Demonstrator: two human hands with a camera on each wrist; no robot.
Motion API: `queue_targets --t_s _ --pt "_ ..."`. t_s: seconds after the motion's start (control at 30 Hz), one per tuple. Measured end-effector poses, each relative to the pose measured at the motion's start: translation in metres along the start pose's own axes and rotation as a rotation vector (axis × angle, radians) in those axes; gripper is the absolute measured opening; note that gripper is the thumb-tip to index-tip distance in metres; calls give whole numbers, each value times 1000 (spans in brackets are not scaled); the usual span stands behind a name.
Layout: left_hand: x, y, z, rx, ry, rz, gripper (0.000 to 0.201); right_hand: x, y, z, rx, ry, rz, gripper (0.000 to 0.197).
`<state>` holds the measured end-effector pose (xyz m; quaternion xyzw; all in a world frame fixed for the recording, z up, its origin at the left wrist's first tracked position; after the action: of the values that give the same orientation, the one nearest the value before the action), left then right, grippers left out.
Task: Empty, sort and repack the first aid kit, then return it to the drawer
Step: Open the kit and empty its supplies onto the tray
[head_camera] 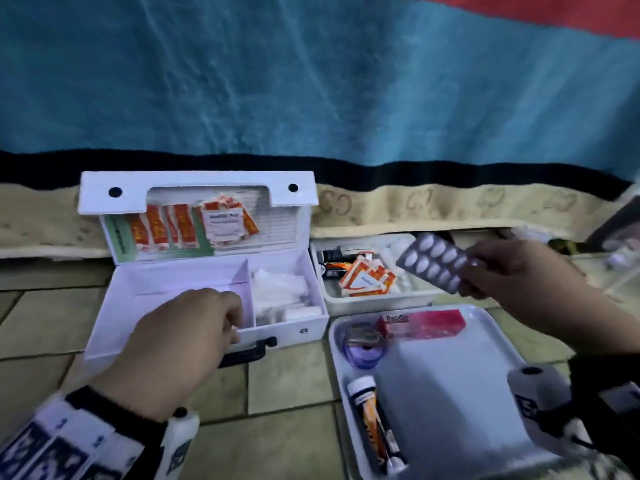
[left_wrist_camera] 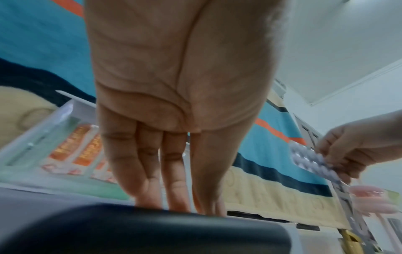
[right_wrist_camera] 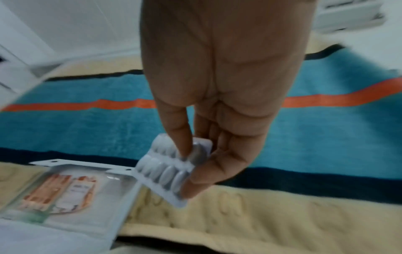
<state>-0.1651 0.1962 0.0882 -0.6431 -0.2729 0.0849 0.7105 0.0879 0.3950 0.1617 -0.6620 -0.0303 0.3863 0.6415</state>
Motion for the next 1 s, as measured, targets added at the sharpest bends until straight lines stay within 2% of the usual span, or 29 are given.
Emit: queue_targets --t_s 0.1,0.23,0.4,0.53,0.6,0.7,0.8,0.87,0.93,1.0 --pt "9 5 9 -26 25 50 15 67 -5 -19 103 269 54 24" --pt "11 9 18 -52 5 96 23 126 9 -37 102 518 91 27" --pt "9 11 22 -73 -24 85 28 152 36 -39 -13 642 -4 31" --pt "4 12 18 -51 -74 24 25 151 52 -37 -167 639 -94 29" --pt "1 11 15 -48 -94 -38 22 148 50 -35 -172 629 -201 29" --pt "-10 9 11 -50 -133 -101 22 121 32 -23 -48 497 -407 26" --pt "-17 8 9 -53 -155 -116 20 60 29 -7 -30 301 -364 26" --pt "-15 8 9 -57 -153 -102 25 9 40 2 -83 129 -242 26" --pt "-14 10 11 -67 -152 -62 27 -41 65 7 -196 -105 -125 25" --pt "-15 11 13 -64 -162 -24 30 -80 95 10 -311 -329 -118 28"
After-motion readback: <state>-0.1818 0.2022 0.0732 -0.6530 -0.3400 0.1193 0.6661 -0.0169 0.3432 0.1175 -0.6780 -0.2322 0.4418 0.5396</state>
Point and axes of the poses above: each hand's wrist, its own z-axis towards the middle knuckle, its own y-axis out of the palm, x = y × z, the point moved 6 cm from there along z, towards the middle knuckle, and after that the axes turned 3 degrees about x, right-handed, at the moved point
